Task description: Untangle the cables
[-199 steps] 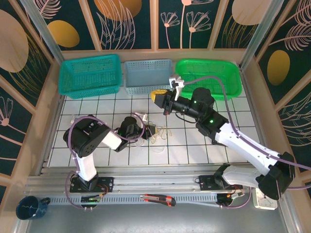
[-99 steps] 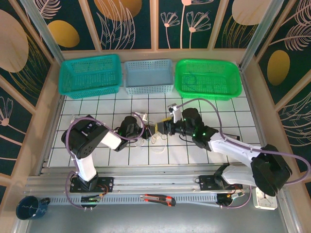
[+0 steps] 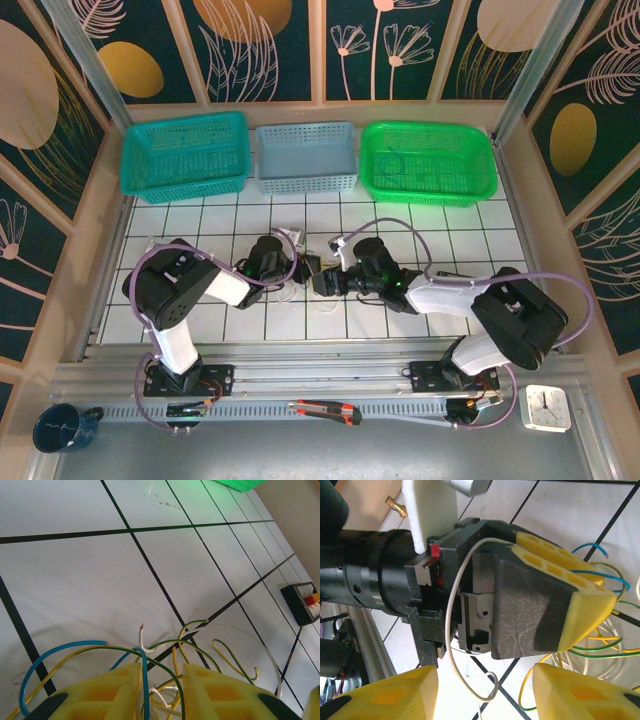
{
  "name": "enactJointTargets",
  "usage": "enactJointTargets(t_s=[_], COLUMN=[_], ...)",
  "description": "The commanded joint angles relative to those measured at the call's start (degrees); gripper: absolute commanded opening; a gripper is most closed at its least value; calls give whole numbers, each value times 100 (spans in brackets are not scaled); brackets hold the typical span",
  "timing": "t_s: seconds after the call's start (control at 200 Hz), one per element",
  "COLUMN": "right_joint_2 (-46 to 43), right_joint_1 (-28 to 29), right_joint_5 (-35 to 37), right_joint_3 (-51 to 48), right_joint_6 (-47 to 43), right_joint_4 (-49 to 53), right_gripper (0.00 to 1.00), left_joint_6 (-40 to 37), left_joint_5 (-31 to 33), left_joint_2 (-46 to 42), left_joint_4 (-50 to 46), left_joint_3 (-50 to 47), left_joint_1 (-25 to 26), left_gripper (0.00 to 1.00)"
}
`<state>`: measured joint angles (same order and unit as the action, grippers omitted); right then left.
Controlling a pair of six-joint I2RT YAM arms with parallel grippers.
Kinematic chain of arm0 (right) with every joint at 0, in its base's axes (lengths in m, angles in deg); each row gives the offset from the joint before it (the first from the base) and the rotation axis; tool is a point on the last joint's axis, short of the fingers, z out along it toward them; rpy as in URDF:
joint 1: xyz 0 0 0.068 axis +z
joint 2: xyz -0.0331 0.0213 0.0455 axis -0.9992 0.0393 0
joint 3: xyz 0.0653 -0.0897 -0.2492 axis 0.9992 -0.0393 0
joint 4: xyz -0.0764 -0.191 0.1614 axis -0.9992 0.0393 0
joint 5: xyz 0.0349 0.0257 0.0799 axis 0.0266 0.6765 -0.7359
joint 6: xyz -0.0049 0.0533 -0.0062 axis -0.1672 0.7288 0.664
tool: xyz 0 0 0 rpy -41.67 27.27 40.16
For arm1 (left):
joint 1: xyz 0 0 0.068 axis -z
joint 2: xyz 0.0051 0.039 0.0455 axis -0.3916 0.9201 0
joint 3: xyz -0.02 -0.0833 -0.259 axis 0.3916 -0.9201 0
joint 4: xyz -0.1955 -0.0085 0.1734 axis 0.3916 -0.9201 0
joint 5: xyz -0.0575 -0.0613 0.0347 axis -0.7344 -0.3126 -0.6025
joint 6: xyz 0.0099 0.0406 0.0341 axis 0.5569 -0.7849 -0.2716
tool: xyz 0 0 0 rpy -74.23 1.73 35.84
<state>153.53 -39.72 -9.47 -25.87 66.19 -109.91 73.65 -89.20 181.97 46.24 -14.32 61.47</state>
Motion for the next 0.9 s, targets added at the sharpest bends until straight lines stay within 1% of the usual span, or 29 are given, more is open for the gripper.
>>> enactJointTargets(t_s=[0.0,0.14,0.205,0.275,0.295,0.345,0.41,0.465,0.596,0.651,0.766,0.896], right_joint_2=[124,288,382,477,498,517,442,310,-181,-394,-755,-1068], right_joint_1=[78,85,83,88,88,78,79,75,34,-14,-134,-260], right_joint_5=[-43,18,19,12,15,-7,-24,-8,38,12,-122,-300], right_joint_3=[100,110,146,209,227,270,319,361,449,486,570,691], right_joint_6=[92,105,106,111,105,97,62,6,-143,-195,-264,-300], right_joint_4=[-435,-522,-568,-596,-599,-582,-494,-350,58,201,441,613], right_gripper=[51,49,45,34,30,14,0,0,0,0,0,0], left_joint_6=[-5,-14,-6,3,3,5,-12,-31,-100,-135,-155,-172], left_joint_5=[-76,-99,-112,-121,-121,-129,-121,-106,-4,36,26,28], left_joint_2=[-154,-181,-201,-228,-238,-264,-291,-316,-354,-371,-337,-270], left_joint_4=[-62,-62,-54,-46,-37,-27,-29,-36,-36,-19,47,125], left_joint_3=[76,88,86,76,72,67,50,32,-61,-107,-181,-223], left_joint_1=[6,2,8,-1,3,3,6,7,-3,-1,-7,-5], left_gripper=[28,28,28,28,28,28,30,36,57,63,69,69])
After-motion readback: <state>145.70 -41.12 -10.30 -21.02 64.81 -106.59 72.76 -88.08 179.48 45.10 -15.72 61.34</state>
